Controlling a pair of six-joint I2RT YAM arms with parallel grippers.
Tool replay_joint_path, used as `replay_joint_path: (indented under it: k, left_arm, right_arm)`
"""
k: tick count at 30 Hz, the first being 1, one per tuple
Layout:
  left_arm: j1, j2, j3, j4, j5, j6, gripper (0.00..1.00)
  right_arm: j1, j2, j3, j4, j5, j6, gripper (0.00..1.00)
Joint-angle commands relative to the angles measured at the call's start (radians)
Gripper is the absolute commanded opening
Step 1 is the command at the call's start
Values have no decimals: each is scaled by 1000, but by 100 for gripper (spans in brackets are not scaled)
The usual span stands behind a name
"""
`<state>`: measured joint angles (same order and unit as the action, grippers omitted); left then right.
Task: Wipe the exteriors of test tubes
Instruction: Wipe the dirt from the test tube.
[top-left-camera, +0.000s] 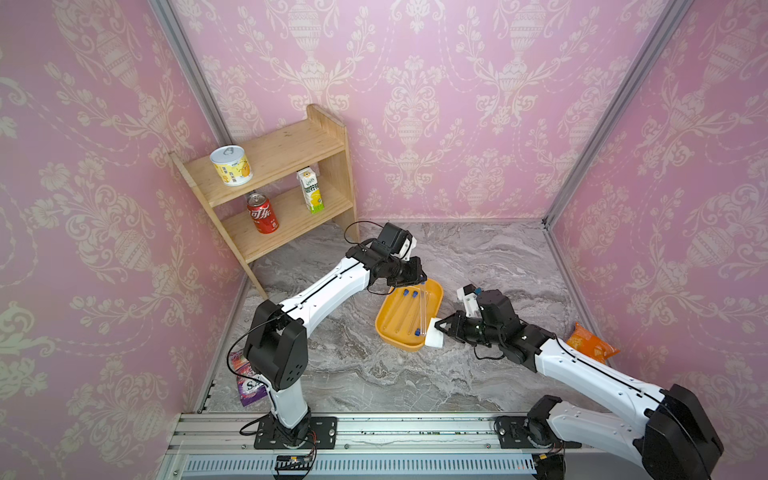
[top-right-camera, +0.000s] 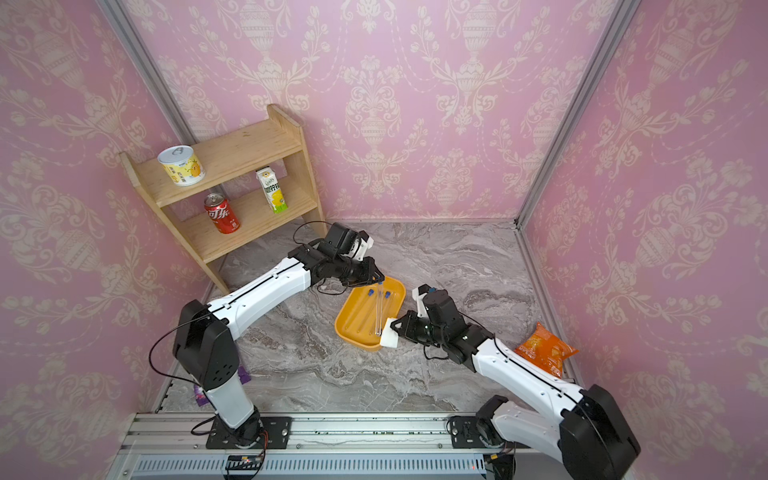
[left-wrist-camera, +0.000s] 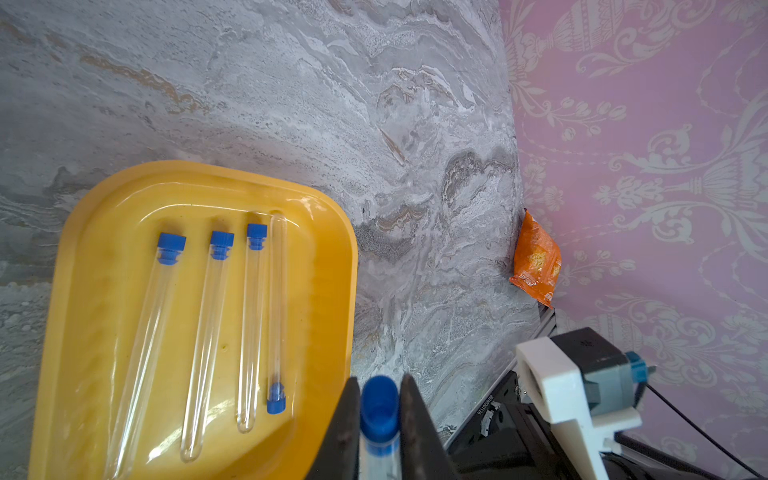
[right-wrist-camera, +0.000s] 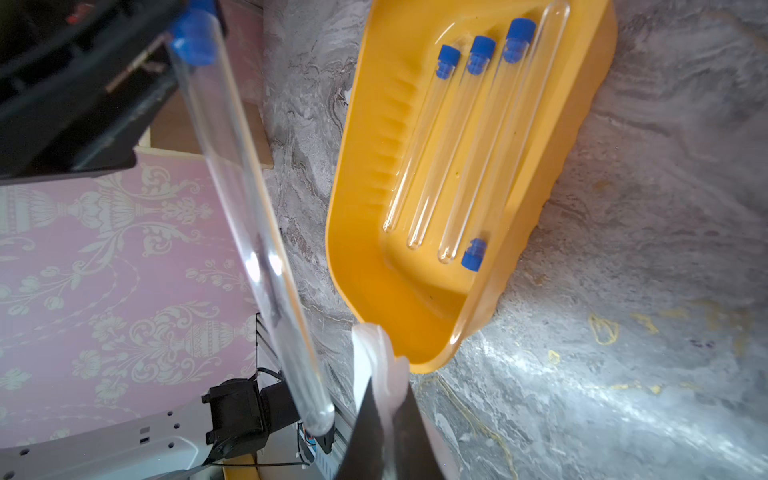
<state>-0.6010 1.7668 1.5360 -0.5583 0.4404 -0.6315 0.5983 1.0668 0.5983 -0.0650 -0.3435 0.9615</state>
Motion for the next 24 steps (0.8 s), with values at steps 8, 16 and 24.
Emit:
replay_joint_path:
  k: [8, 16, 24]
  left_arm:
    - [-18, -28, -28, 39, 27, -36, 15]
    - [-23, -35, -36, 42, 29, -39, 15]
    - [-23, -47, -38, 38, 32, -35, 15]
  right_arm:
    - [4, 33, 97, 10, 26, -16, 0]
    - [-22, 118, 225, -11, 65, -52, 0]
    - [-89, 237, 354, -12, 38, -88, 0]
